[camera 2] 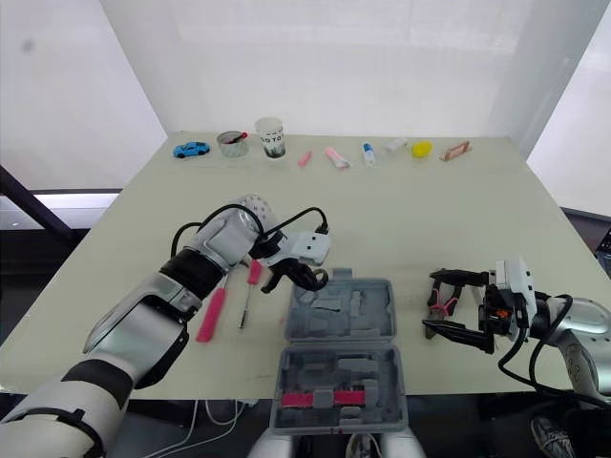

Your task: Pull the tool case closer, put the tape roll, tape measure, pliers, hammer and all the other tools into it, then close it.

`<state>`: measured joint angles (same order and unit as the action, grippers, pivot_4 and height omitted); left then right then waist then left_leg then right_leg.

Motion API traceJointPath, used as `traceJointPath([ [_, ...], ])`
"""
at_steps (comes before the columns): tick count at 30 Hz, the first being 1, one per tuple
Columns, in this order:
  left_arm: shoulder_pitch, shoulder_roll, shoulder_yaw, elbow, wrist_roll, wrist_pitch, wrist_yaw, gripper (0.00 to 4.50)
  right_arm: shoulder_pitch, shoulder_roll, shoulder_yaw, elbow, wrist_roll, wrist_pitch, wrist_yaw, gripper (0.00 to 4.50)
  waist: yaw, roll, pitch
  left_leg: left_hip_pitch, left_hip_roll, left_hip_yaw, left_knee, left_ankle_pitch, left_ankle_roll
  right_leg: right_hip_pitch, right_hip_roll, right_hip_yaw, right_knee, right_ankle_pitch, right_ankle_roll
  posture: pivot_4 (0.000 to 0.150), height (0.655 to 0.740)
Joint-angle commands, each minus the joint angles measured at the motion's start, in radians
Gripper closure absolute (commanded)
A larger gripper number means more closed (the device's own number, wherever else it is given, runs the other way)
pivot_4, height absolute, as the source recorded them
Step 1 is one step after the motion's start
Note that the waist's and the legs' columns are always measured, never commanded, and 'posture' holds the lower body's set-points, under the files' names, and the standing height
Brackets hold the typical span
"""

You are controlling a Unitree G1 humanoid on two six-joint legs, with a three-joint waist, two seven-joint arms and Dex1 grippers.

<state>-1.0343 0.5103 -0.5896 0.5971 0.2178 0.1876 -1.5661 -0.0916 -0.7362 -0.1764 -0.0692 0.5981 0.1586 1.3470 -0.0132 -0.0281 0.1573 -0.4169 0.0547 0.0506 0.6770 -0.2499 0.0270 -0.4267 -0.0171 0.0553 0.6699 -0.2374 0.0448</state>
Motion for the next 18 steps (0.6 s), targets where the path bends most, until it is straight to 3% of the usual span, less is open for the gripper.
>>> traceJointPath([
  [1,-0.001,0.014,0.000,-0.022,-0.014,0.013,-0.048,4.41,0.000,-0.008,-0.026,-0.012,0.001,-0.026,0.005,0.00,0.001,0.000,0.000,0.000,0.000,0.000,0.000,0.000,0.000,0.000,0.000,0.000,0.000,0.000,0.000,0.150,0.7400],
  [18,0.013,0.000,0.002,0.022,-0.008,0.010,-0.031,4.41,-0.010,-0.002,-0.023,-0.029,-0.003,-0.023,-0.022,0.00,0.002,0.000,0.000,0.000,0.000,0.000,0.000,0.000,0.000,0.000,0.000,0.000,0.000,0.000,0.000,0.150,0.7400],
])
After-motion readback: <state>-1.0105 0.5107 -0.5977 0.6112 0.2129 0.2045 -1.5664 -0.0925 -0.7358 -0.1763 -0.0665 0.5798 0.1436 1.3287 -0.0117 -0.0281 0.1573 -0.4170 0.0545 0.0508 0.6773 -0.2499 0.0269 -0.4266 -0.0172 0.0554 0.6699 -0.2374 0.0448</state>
